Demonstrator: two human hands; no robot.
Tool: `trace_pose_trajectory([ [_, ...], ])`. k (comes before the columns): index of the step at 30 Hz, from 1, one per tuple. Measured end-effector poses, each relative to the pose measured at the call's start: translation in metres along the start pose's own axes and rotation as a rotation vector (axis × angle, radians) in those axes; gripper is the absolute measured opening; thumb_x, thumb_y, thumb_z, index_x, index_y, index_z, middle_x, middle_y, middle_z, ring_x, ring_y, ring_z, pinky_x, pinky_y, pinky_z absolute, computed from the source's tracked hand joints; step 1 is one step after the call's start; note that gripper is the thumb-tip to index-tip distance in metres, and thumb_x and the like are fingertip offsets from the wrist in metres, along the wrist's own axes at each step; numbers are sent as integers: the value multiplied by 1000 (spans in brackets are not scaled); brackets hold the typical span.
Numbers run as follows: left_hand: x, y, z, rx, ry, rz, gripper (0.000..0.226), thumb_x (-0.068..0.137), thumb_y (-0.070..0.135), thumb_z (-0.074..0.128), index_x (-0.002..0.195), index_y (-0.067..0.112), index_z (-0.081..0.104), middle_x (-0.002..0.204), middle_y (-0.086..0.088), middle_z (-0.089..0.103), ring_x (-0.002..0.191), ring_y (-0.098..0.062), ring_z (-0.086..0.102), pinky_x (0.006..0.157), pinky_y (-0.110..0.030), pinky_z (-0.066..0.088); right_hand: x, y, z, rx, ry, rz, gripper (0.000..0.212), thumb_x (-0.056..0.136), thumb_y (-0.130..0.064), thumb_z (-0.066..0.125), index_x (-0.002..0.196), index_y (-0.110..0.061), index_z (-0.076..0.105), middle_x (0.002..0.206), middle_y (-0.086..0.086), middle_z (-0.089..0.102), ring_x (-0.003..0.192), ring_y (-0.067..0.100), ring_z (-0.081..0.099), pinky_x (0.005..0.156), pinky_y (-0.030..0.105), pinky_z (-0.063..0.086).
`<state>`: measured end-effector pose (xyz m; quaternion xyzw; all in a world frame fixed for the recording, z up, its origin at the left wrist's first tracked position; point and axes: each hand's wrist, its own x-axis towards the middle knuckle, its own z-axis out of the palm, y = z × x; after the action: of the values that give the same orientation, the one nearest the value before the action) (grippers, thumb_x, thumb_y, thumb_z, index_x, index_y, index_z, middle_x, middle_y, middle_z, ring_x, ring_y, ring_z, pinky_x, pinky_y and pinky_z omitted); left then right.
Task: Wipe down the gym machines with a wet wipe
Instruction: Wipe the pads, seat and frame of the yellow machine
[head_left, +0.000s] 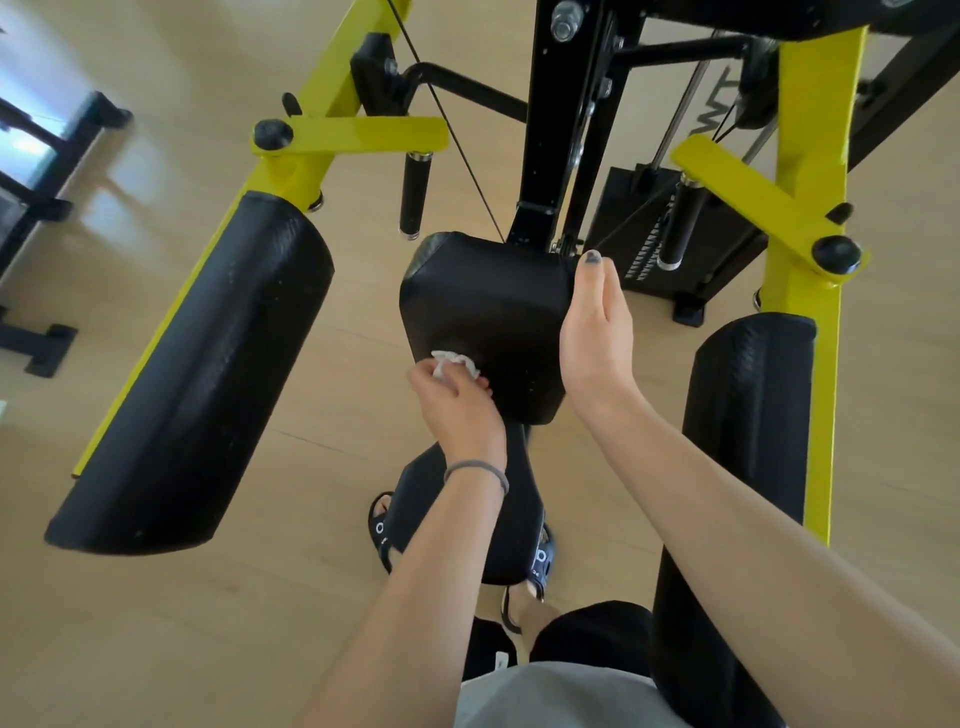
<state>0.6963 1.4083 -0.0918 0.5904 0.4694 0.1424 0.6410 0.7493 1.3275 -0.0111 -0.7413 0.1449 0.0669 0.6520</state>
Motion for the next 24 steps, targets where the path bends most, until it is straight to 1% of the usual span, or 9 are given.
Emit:
trace_pose_trajectory([
  [2,20,-8,0,-62,42,-214,15,105,11,31,99,11,45,85,-3,52,68,-12,54,60,-21,47,0,0,0,11,6,7,43,112,-31,31,126,3,51,117,13,54,95,-11,13,89,24,32],
  [5,35,-19,-7,-53,-51,-504,29,104,5,33,78,14,41,77,-3,47,62,-9,50,57,-18,47,0,1,0,-1,17,-3,45,112,-31,31,132,7,45,134,26,47,105,-11,24,94,18,24],
  [8,6,-16,2,-128,-207,-628,25,105,0,35,82,7,45,75,-4,45,56,-2,55,54,-10,46,3,4,0,-9,8,0,44,112,-33,31,129,4,48,130,25,51,110,-3,34,85,11,38],
  [10,-18,-7,11,-156,-248,-616,19,103,4,39,88,5,50,74,-5,50,59,-7,56,59,-15,51,3,5,-1,-13,-8,5,43,112,-34,31,124,2,51,112,23,54,104,17,47,76,9,44],
  [11,-26,0,16,-197,-229,-572,14,102,7,40,95,4,53,73,-5,53,60,-11,56,61,-21,52,3,4,-1,-13,-14,9,42,111,-35,31,119,0,53,126,-8,29,91,18,54,73,13,46],
  [12,-31,9,19,-222,-223,-504,14,102,10,41,103,5,54,73,-4,55,60,-11,57,63,-24,52,3,4,-1,-16,-14,11,41,111,-36,31,108,-3,54,81,-13,33,73,12,54,66,16,44],
  [15,-28,23,16,-220,-143,-250,19,101,11,40,116,5,51,80,-3,57,62,-6,60,65,-22,52,5,6,1,-21,-1,4,39,111,-37,32,88,-7,43,71,-5,38,57,1,36,56,12,35],
  [20,-7,10,12,-176,-55,-596,25,105,12,42,123,2,58,93,-2,60,94,-17,64,70,-18,49,4,5,-2,-11,-41,-1,43,111,-38,31,106,1,48,84,13,43,71,14,42,67,18,41],
  [24,-38,25,17,-50,-130,-277,20,102,11,43,120,10,51,98,-7,62,79,-11,64,62,-19,52,6,6,-4,67,-98,74,48,110,-43,34,120,1,49,105,20,56,94,25,57,103,34,42],
])
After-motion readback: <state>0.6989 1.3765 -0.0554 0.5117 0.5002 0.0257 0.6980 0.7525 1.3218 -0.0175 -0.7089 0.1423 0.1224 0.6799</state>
